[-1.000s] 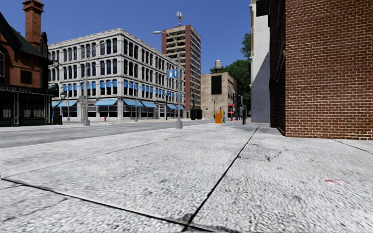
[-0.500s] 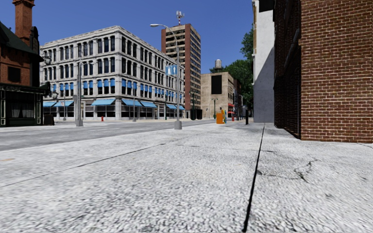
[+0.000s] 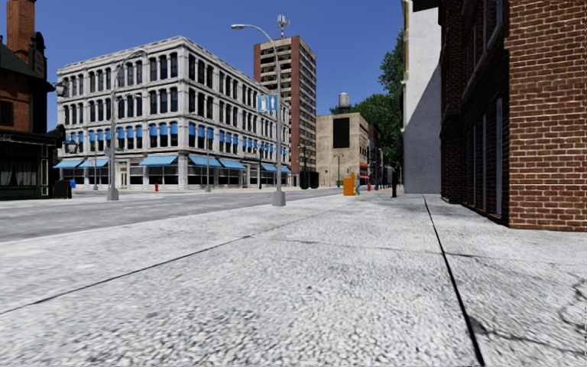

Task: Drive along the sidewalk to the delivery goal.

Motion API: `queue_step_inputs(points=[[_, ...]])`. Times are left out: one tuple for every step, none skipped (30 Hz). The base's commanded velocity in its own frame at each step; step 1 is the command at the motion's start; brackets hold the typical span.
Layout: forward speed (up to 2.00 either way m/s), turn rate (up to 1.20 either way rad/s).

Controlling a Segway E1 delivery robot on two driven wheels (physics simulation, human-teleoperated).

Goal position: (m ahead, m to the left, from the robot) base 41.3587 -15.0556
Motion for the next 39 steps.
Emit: queue_step_inputs(points=[[2.0, 0.0], [2.0, 0.0], [2.0, 0.0], [2.0, 0.0], [2.0, 0.0], [2.0, 0.0], [2.0, 0.0], [2.0, 0.0], [2.0, 0.0], [2.0, 0.0], [2.0, 0.0], [2.0, 0.0], [2.0, 0.0], [2.0, 0.0], [2.0, 0.0], [2.0, 0.0], [2.0, 0.0], [2.0, 0.0], [2.0, 0.0], [2.0, 0.0], [2.0, 0.0], [2.0, -0.03], [2.0, -0.05], [2.0, -0.06], [2.0, -0.06], [2.0, -0.06], [2.0, -0.06], [2.0, -0.06], [2.0, -0.07], [2.0, -0.07], [2.0, -0.09], [2.0, -0.11], [2.0, -0.14], [2.0, -0.18], [2.0, -0.19], [2.0, -0.2], [2.0, -0.22], [2.0, -0.26], [2.0, -0.34]])
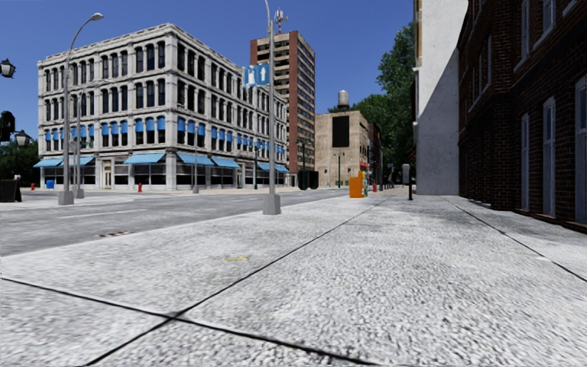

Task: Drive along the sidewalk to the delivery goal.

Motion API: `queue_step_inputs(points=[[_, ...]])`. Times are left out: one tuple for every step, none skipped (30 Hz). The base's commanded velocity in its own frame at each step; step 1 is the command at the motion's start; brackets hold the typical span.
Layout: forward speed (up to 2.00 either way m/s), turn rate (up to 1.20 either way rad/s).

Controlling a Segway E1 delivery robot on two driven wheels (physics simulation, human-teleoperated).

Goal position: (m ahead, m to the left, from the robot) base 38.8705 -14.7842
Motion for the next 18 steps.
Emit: queue_step_inputs(points=[[2.0, -0.37], [2.0, -0.37], [2.0, -0.37], [2.0, -0.38], [2.0, -0.38], [2.0, -0.38], [2.0, -0.38], [2.0, -0.38], [2.0, -0.38], [2.0, -0.38], [2.0, -0.38], [2.0, -0.38], [2.0, -0.38], [2.0, -0.38], [2.0, -0.38], [2.0, -0.38], [2.0, -0.14], [2.0, 0.0]])
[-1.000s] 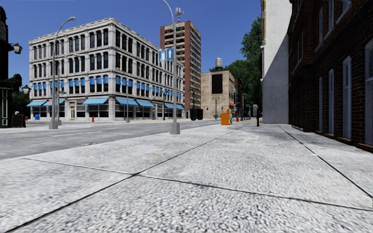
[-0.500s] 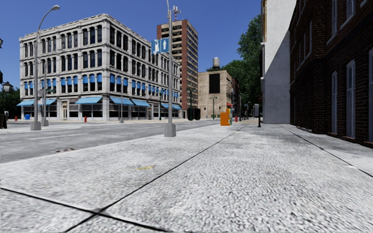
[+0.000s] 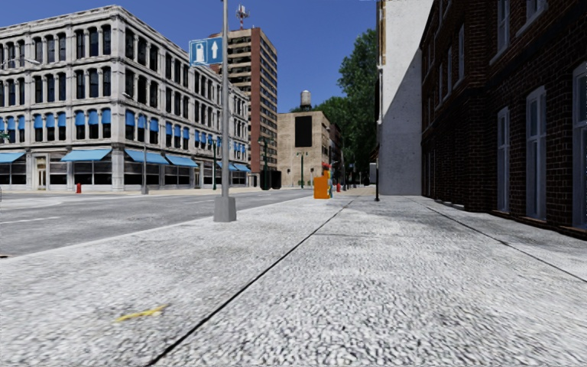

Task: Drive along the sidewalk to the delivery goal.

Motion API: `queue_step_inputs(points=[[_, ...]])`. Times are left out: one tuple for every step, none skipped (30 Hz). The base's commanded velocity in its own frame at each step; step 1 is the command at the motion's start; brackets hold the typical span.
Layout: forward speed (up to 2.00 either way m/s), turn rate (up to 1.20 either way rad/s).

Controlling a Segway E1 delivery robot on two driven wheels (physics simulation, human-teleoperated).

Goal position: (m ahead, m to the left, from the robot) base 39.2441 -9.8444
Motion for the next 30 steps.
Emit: queue_step_inputs(points=[[2.0, 0.0], [2.0, 0.0], [2.0, 0.0], [2.0, 0.0], [2.0, 0.0], [2.0, 0.0], [2.0, 0.0], [2.0, 0.0], [2.0, 0.0], [2.0, 0.0], [2.0, 0.0], [2.0, 0.0], [2.0, 0.0], [2.0, -0.1], [2.0, -0.19], [2.0, -0.21], [2.0, -0.21], [2.0, -0.24], [2.0, -0.28], [2.0, -0.3], [2.0, -0.31], [2.0, -0.32], [2.0, -0.33], [2.0, -0.34], [2.0, -0.36], [2.0, -0.37], [2.0, -0.37], [2.0, -0.39], [2.0, -0.41], [2.0, -0.41]])
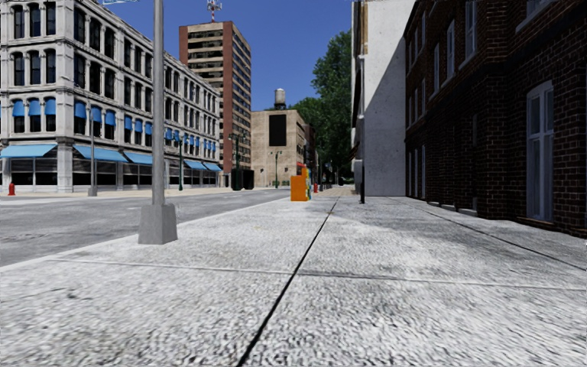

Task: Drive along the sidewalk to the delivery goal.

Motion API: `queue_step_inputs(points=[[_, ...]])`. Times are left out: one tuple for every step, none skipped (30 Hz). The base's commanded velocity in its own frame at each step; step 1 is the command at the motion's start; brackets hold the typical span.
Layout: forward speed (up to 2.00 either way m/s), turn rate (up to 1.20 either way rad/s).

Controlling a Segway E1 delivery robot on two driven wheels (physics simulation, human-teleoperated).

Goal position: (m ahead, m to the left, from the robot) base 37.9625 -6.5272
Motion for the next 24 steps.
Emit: queue_step_inputs(points=[[2.0, -0.41], [2.0, -0.41], [2.0, -0.41], [2.0, -0.41], [2.0, -0.41], [2.0, -0.39], [2.0, -0.17], [2.0, -0.17], [2.0, 0.0], [2.0, 0.0], [2.0, 0.0], [2.0, 0.0], [2.0, 0.0], [2.0, 0.0], [2.0, 0.0], [2.0, 0.0], [2.0, 0.0], [2.0, 0.0], [2.0, 0.0], [2.0, 0.0], [2.0, 0.0], [2.0, 0.0], [2.0, 0.0], [2.0, 0.0]])
